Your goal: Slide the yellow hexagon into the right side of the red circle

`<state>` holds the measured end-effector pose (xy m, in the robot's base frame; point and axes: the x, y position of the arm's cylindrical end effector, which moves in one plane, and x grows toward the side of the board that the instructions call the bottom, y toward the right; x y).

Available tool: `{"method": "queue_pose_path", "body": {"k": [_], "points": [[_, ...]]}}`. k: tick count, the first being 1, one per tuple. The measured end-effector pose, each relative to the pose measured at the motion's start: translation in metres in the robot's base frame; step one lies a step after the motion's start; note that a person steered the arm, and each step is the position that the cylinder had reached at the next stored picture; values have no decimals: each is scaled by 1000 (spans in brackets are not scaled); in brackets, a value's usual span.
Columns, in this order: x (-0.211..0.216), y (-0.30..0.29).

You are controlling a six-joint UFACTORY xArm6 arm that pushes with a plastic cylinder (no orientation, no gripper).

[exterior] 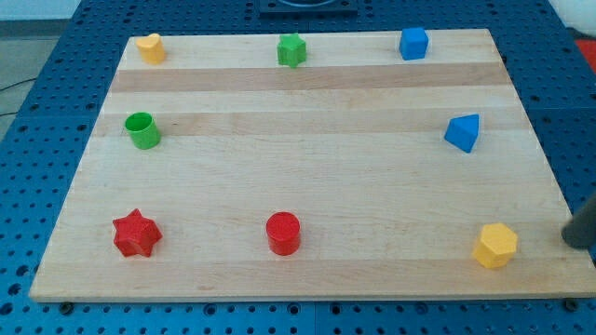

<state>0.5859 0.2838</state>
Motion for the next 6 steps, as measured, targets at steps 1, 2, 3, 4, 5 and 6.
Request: {"method": "queue_pose_path", "body": {"k": [1,2,3,4,5,6], "points": [[13,-101],[2,-152],[-10,-99],[-36,-139],[-14,-191],[-14,-162]]}}
